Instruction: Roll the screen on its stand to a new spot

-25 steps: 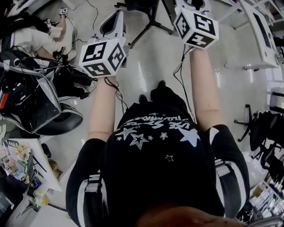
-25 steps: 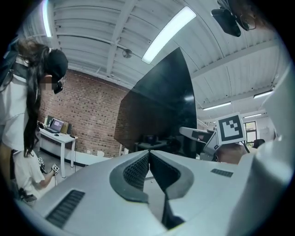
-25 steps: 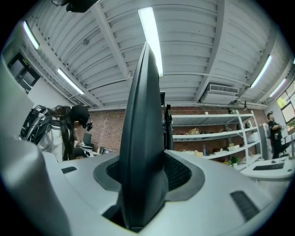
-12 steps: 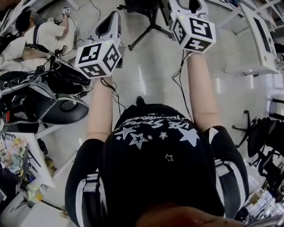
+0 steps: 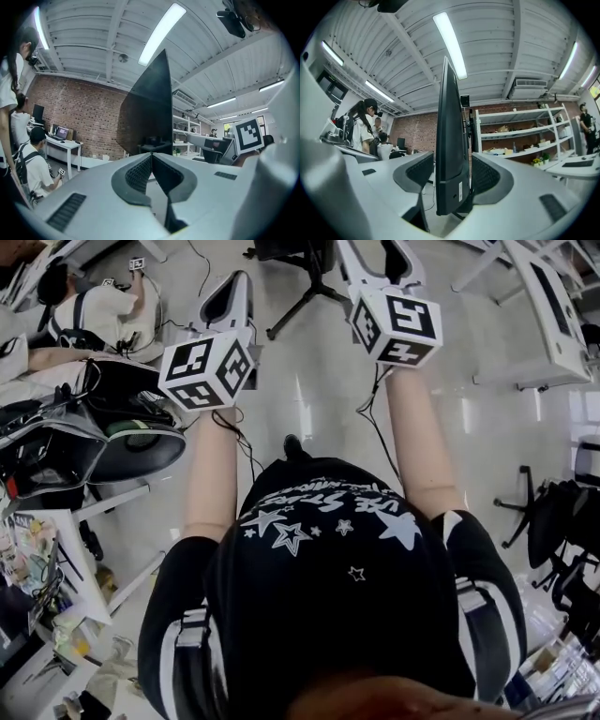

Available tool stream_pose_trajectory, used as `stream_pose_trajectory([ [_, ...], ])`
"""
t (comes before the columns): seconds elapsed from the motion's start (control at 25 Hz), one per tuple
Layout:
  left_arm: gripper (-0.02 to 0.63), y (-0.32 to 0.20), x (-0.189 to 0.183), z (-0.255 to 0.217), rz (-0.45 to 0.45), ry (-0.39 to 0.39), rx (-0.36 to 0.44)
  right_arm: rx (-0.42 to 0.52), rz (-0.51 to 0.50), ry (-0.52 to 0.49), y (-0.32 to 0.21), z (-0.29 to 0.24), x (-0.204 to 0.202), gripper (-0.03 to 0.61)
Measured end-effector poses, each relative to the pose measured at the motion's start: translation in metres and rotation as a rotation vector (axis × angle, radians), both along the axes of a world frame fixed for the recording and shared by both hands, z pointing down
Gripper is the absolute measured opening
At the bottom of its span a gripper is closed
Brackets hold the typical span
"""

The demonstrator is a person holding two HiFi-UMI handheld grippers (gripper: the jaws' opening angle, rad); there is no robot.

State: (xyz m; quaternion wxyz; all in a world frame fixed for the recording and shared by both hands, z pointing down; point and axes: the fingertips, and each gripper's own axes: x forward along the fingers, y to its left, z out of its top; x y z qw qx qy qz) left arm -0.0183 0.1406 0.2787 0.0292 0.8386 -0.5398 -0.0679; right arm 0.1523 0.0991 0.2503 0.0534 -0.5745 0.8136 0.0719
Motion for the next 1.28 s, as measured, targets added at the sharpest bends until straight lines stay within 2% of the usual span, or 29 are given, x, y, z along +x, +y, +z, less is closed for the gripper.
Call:
stream_pose_trajectory([
  [0.6,0.014,0.091,0.059,0.008,-0.002,-0.014,-0.013,-0.048,-0.07,-0.043,0.096,0.027,0.045,0.234],
  [0.68,0.014,0.099,0.071,0.011,0.0,-0.017,-0.017,-0.064,-0.07,-0.039,0.104,0.032,0.054,0.159],
  [0.84,0.014,0.106,0.098,0.013,0.01,-0.036,-0.021,-0.08,-0.075,-0.04,0.113,0.038,0.071,0.091],
  [0.96,0.014,0.132,0.086,0.016,0.01,-0.026,-0.009,-0.074,-0.075,-0.026,0.139,0.043,0.054,0.047],
  [1.08,0.014,0.149,0.079,0.018,0.009,-0.017,-0.003,-0.071,-0.075,-0.002,0.156,0.046,0.044,0.007],
  [1.28,0.014,0.143,0.11,0.01,0.01,-0.02,0.005,-0.089,-0.086,0.033,0.15,0.045,0.068,0.006],
])
